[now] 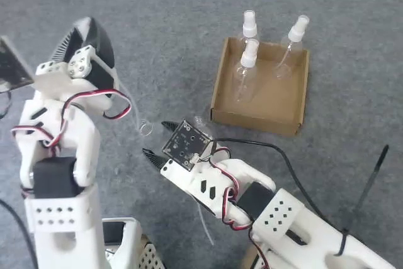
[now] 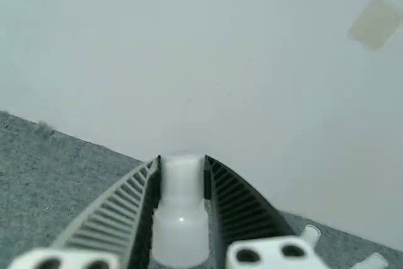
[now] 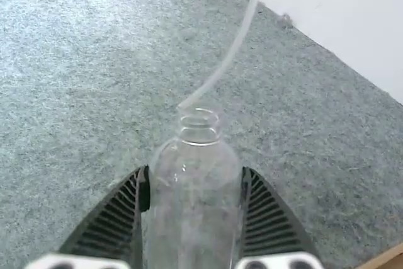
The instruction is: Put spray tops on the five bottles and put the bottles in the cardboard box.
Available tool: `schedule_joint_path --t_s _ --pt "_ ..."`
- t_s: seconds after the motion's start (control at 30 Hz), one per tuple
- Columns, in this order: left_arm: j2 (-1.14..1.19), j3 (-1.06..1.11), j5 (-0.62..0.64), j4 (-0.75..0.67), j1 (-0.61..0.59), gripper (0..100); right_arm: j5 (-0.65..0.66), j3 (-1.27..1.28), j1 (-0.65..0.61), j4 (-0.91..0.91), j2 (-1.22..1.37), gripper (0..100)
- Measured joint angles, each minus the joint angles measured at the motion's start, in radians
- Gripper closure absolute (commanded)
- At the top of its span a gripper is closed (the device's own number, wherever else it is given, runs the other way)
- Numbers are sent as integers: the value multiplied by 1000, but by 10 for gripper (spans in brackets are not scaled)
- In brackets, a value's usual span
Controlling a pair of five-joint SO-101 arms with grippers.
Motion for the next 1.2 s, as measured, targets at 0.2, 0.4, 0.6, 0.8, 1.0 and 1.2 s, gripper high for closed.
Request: schedule_joint_path --t_s 0.2,0.4,0.6,0.8,1.0,1.2 --pt "0 63 5 -8 5 987 0 5 -2 0 0 992" --pt "0 100 0 31 86 987 -2 34 3 0 0 992" --pt "0 107 -5 58 112 987 -2 60 3 -8 -6 991" --pt "0 109 -77 132 118 987 -3 69 3 -98 -6 992" --pt "0 109 -199 199 170 987 -170 100 34 -209 -6 992" --pt "0 109 -282 264 270 987 -229 100 66 -224 -6 992"
